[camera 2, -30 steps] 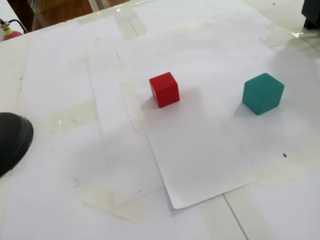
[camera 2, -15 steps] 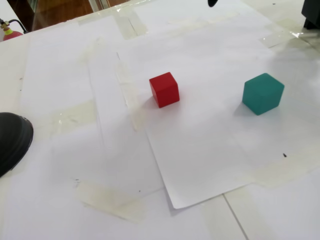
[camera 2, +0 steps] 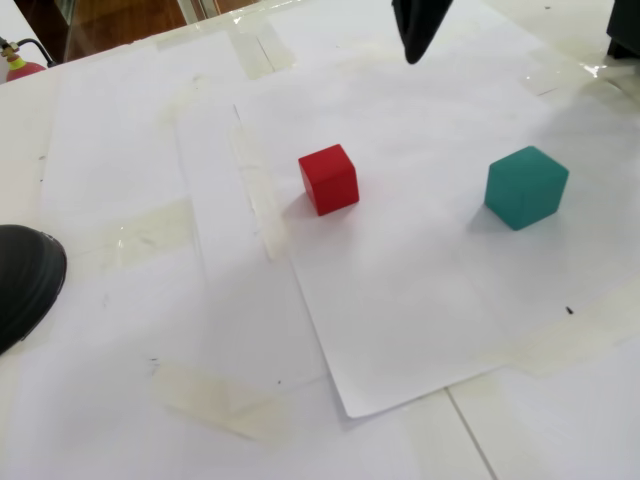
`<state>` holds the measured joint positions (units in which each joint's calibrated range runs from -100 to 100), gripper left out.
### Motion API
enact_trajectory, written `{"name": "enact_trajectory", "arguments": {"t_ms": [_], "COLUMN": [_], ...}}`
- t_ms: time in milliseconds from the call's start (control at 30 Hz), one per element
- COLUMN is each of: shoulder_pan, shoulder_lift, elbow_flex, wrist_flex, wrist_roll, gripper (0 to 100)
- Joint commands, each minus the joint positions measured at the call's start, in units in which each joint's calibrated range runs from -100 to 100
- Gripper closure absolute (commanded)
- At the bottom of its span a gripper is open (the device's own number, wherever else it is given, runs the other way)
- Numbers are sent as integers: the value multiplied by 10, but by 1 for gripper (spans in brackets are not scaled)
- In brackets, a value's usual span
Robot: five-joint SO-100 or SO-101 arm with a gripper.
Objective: Put the red cube on the top of the blue cube.
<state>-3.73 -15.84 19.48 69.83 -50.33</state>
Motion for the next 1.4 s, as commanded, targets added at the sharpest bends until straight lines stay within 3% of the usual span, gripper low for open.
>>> {"name": "enact_trajectory", "arguments": {"t_ms": [0, 733, 1367], "shoulder_pan": [-23, 10, 6], "shoulder_lift": [13, 53, 144], "elbow_flex": [-66, -74, -132], "wrist_flex": [-13, -3, -64], "wrist_roll": [-12, -14, 3], "gripper": [100, 100, 100]}}
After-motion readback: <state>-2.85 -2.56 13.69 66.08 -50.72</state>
